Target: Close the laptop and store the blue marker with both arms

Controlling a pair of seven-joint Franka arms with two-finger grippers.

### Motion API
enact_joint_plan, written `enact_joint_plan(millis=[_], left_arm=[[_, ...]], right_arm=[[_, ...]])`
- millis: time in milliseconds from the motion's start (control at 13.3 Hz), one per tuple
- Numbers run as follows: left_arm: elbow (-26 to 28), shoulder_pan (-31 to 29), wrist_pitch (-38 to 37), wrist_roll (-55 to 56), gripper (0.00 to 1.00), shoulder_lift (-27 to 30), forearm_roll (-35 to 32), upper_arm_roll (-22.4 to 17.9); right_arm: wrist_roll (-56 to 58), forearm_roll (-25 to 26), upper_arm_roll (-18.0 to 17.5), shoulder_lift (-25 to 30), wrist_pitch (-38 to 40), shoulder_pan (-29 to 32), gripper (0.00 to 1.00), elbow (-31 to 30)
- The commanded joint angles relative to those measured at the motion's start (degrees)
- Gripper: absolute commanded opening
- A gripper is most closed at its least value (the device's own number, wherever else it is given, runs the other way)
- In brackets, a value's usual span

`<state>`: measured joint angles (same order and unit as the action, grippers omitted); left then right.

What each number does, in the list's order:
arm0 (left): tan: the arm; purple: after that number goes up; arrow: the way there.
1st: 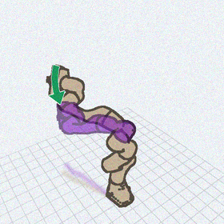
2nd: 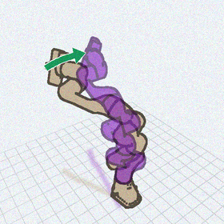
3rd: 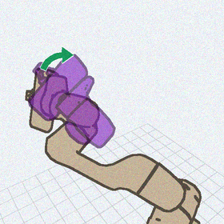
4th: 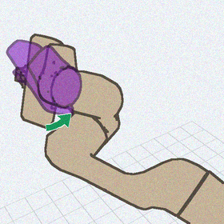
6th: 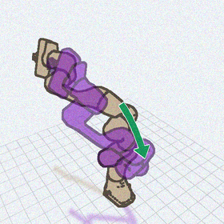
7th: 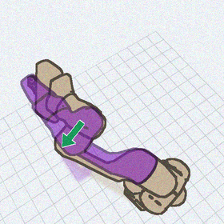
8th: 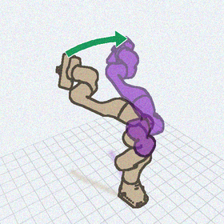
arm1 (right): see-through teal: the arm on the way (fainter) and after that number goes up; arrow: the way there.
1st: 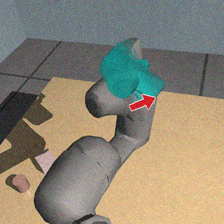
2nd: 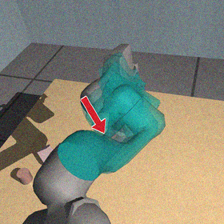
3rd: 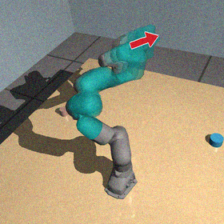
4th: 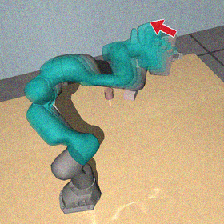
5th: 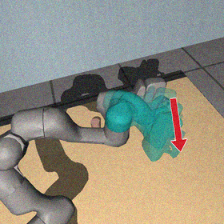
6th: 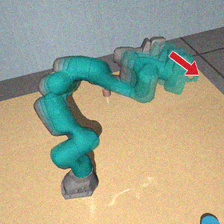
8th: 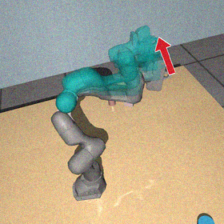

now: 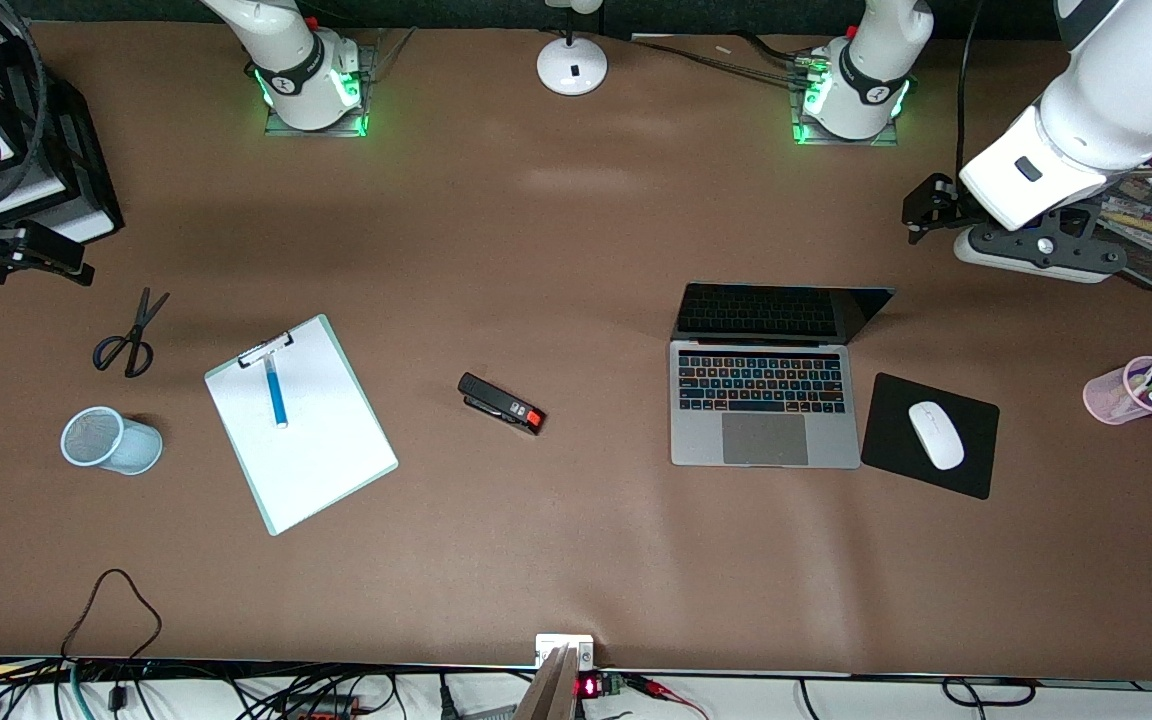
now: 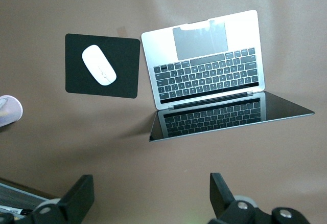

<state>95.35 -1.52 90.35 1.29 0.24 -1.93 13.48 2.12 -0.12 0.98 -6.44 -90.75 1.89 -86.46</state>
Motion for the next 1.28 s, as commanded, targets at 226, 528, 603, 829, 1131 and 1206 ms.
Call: enact_joint_plan(millis=[226,528,603,829,1131,1206], left_arm=[[-1.8,-0.5,-1.5,0.5,1.0,-0.6,-1.0,0.3],[-1.8,-0.5,-1.6,0.5,1.0,-0.6,-1.0,0.3],[-1.8,-0.5,-1.6,0.5,1.0,-0.6,-1.0,0.3],[-1.8,-0.5,-1.5,0.4,1.0,-0.6,-1.0,0.3],[-1.8,-0.5,-1.6,0.4,1.0,-0.6,-1.0,0.3],[-1.8,-0.5,-1.6,0.3,1.0,-0.6,-1.0,0.3]], right_arm=[[0.1,0.6,0.0,0.5,-0.4,0.1,1.0,-0.2],[0.1,0.6,0.0,-0.2,-0.9,0.0,1.0,-0.1],[0.1,0.2,0.0,-0.7,-1.4,0.2,1.0,-0.1],[-0.5,-0.3,0.0,-2.3,-2.0,0.3,1.0,-0.1],[-0.7,-0.3,-0.2,-4.9,-6.4,0.0,1.0,0.1],[-0.8,-0.6,-0.3,-5.8,-7.2,0.0,1.0,0.1]])
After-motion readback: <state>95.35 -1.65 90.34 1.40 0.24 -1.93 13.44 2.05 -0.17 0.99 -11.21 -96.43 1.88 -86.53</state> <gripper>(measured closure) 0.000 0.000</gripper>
